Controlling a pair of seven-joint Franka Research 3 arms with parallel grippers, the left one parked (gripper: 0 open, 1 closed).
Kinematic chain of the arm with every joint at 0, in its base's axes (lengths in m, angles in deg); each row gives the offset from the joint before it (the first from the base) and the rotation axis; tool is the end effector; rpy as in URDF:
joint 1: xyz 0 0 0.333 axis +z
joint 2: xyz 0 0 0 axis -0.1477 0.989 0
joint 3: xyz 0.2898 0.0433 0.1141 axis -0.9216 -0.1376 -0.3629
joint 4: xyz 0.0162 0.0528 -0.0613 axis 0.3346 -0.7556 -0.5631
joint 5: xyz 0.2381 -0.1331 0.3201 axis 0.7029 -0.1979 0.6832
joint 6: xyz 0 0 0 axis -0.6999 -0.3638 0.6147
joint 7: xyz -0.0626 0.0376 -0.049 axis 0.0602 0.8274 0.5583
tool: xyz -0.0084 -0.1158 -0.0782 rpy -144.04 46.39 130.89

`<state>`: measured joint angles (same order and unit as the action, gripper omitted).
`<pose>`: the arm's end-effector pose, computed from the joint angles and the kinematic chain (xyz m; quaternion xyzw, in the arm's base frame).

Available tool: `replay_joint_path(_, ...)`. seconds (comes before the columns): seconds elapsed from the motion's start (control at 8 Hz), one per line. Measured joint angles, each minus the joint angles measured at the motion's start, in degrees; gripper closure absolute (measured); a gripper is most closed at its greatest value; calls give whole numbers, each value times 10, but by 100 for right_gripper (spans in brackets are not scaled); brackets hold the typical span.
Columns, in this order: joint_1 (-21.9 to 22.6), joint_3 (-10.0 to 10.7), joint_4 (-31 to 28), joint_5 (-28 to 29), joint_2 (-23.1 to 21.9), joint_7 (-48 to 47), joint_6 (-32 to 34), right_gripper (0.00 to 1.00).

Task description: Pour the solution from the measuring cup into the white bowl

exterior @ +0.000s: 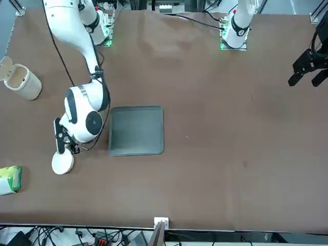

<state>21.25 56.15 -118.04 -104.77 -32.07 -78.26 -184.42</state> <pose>0.6945 0.1029 0.2530 0.7689 -0.5243 0.2101 0.2995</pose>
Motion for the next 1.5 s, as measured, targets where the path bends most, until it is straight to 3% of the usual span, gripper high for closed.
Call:
replay_joint_path(0.75, -56, 0, 32, 17, 44, 92, -70, 27)
replay_joint_path(1.5, -86, 1, 45, 176, 45, 250, -76, 27)
